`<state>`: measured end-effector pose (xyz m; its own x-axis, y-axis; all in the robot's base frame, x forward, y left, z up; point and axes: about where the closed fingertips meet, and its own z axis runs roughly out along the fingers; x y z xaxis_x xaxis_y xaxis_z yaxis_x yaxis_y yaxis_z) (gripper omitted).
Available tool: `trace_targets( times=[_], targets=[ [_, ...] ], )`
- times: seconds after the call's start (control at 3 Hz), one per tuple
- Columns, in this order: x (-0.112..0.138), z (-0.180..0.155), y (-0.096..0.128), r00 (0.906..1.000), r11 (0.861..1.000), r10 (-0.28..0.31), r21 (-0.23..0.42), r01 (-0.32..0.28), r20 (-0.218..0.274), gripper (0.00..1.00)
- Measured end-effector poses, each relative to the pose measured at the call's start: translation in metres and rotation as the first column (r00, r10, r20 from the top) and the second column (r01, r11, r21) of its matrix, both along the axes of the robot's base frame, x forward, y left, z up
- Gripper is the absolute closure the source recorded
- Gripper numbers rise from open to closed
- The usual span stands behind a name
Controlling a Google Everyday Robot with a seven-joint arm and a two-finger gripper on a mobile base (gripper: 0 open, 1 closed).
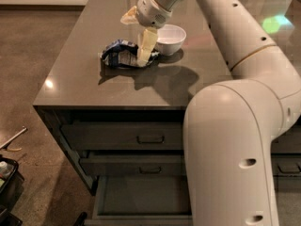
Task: Place blue chip bag into bottom drawer
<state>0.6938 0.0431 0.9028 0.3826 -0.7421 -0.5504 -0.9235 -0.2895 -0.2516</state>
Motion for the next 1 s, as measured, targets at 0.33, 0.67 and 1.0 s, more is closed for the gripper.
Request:
trace_targets(
  times=[0.33, 0.67, 1.0],
  targets=[
    [0.0039, -0.0026, 0.0045, 1.0, 1.0, -0.003, 0.01, 0.003, 0.002, 0.14],
    [0.0039, -0.0026, 0.0045, 1.0, 1.0, -0.003, 0.01, 0.003, 0.002, 0.38],
    [0.0039, -0.0026, 0.0045, 1.0, 1.0, -0.003, 0.01, 0.003, 0.002, 0.61]
  ],
)
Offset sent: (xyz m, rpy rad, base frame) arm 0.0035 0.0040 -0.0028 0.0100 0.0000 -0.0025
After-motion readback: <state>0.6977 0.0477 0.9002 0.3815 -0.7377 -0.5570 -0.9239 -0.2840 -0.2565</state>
